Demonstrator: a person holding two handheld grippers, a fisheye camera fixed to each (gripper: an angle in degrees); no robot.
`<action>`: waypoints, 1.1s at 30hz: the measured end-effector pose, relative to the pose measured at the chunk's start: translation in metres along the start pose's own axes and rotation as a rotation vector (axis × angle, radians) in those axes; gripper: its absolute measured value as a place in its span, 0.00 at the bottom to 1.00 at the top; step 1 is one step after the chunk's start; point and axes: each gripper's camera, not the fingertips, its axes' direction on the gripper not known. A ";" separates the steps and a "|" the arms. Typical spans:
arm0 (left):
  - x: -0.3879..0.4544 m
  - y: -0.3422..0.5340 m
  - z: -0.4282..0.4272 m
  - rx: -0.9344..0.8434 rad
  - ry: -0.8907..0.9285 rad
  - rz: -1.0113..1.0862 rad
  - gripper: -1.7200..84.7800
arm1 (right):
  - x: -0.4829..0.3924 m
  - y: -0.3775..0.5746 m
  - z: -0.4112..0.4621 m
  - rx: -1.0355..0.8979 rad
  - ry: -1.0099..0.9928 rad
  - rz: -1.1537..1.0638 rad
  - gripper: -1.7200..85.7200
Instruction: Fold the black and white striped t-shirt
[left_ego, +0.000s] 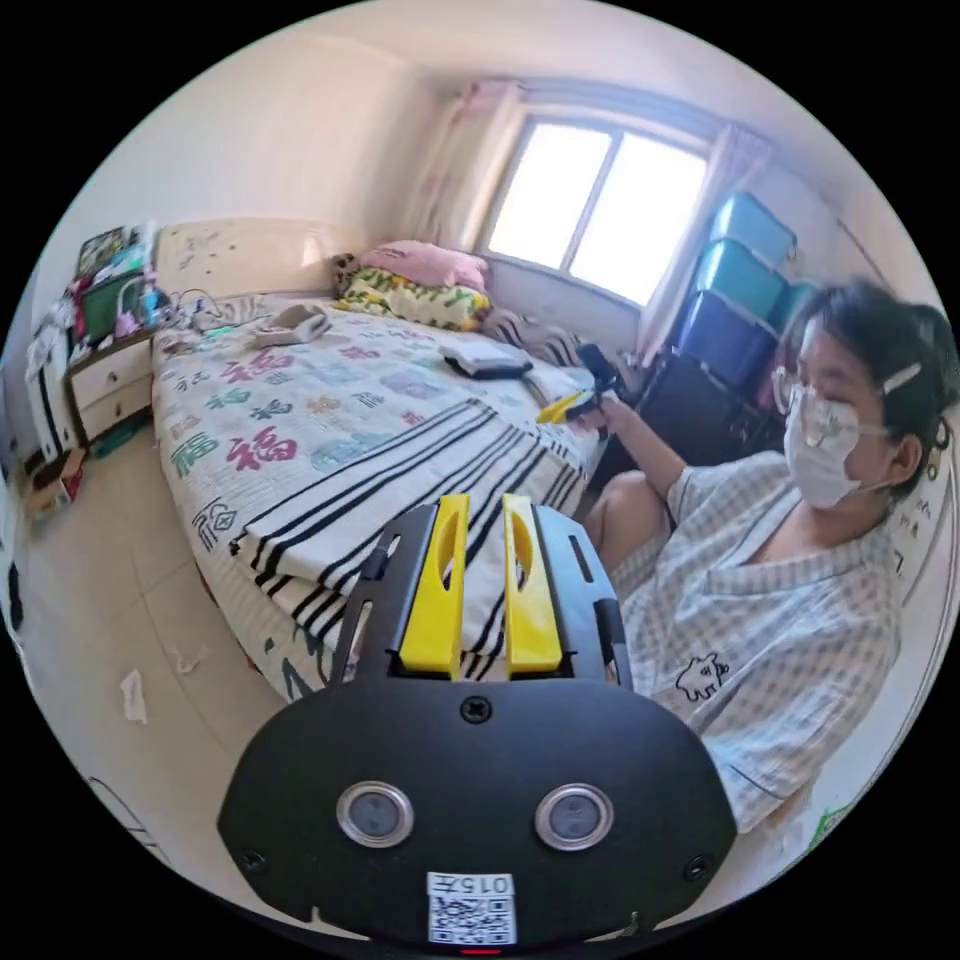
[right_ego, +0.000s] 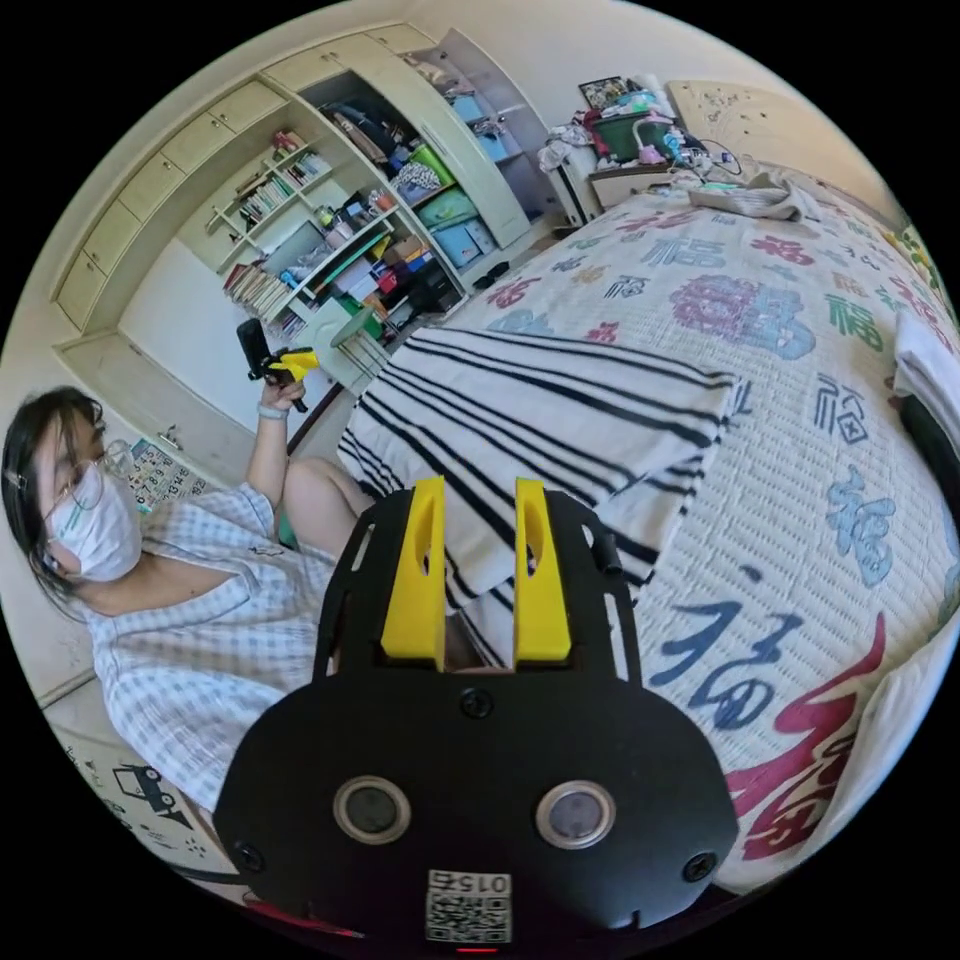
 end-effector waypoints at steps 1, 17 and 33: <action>0.026 0.003 0.015 -0.055 -0.043 0.042 0.09 | -0.008 0.016 0.007 -0.028 0.021 -0.004 0.14; 0.160 0.053 0.193 -0.374 -0.499 0.237 0.03 | -0.012 0.068 0.026 0.001 -0.102 0.035 0.05; 0.162 0.044 0.241 -0.403 -0.434 0.217 0.02 | -0.030 0.104 0.031 -0.065 0.009 0.080 0.06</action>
